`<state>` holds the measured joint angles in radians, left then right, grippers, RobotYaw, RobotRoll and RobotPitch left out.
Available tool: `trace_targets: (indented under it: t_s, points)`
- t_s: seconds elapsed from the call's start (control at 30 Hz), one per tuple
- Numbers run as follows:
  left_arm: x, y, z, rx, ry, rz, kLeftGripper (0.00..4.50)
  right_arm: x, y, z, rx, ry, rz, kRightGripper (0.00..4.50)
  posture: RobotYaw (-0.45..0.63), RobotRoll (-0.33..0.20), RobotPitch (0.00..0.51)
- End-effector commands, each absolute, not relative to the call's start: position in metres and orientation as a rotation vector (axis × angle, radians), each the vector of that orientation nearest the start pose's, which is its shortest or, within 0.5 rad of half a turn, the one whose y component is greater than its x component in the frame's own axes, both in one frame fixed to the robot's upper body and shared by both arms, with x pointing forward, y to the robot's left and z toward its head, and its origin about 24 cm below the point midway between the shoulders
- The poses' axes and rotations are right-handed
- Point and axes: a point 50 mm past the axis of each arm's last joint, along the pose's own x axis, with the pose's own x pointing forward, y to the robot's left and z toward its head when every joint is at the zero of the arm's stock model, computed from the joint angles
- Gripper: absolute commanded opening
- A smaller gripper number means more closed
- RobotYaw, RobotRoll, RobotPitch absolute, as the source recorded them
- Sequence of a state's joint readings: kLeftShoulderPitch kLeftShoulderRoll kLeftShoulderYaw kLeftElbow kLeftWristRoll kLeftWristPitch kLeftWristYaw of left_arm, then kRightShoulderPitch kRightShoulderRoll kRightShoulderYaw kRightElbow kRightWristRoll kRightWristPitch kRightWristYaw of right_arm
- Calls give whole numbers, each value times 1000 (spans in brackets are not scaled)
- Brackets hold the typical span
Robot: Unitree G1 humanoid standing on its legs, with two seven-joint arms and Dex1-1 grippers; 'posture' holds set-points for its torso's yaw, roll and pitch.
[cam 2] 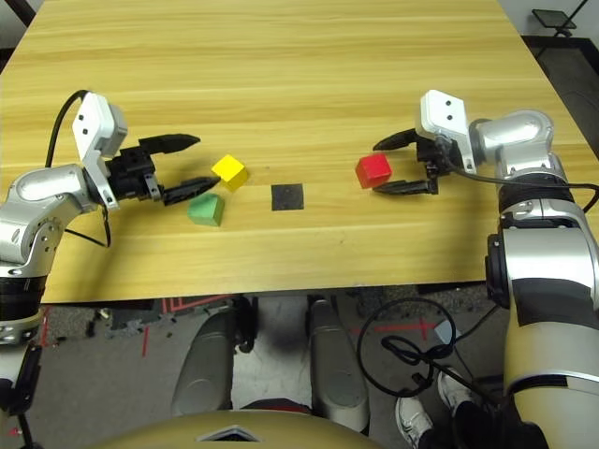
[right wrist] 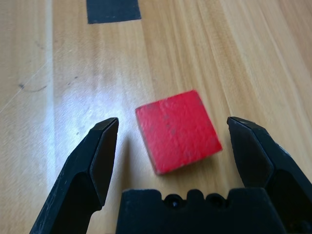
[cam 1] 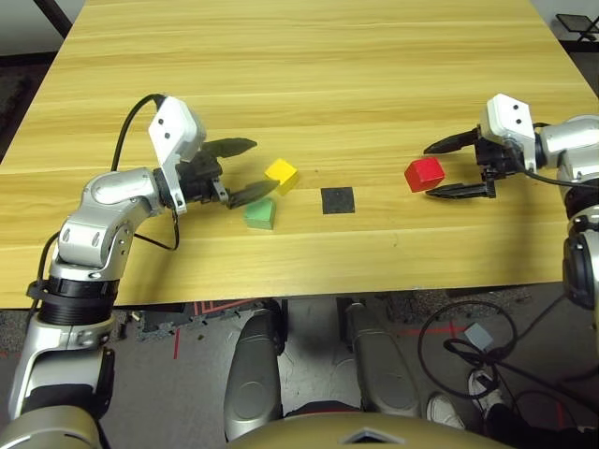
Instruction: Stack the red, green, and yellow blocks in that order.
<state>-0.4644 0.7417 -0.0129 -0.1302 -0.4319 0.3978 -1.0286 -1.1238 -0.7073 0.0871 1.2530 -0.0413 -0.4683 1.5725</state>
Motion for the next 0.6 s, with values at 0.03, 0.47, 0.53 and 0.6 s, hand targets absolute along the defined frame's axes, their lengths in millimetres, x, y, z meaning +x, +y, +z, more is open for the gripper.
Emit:
trace_targets:
  t_s: [0.03, 0.47, 0.53, 0.6]
  points:
    - [281, 190, 187, 431, 31, -1125, 4483, 357, -254, 191, -760, 238, 1258, 4500, 207, -46, 246]
    - [278, 190, 192, 423, 24, -1100, 4500, 364, -243, 201, -725, 233, 1262, 2130, 240, -39, 241]
    - [278, 190, 193, 421, 25, -1097, 4500, 369, -226, 206, -692, 195, 1295, 2076, 244, -42, 242]
    - [279, 190, 193, 419, 28, -1092, 4500, 374, -207, 209, -671, 168, 1335, 2076, 250, -45, 242]
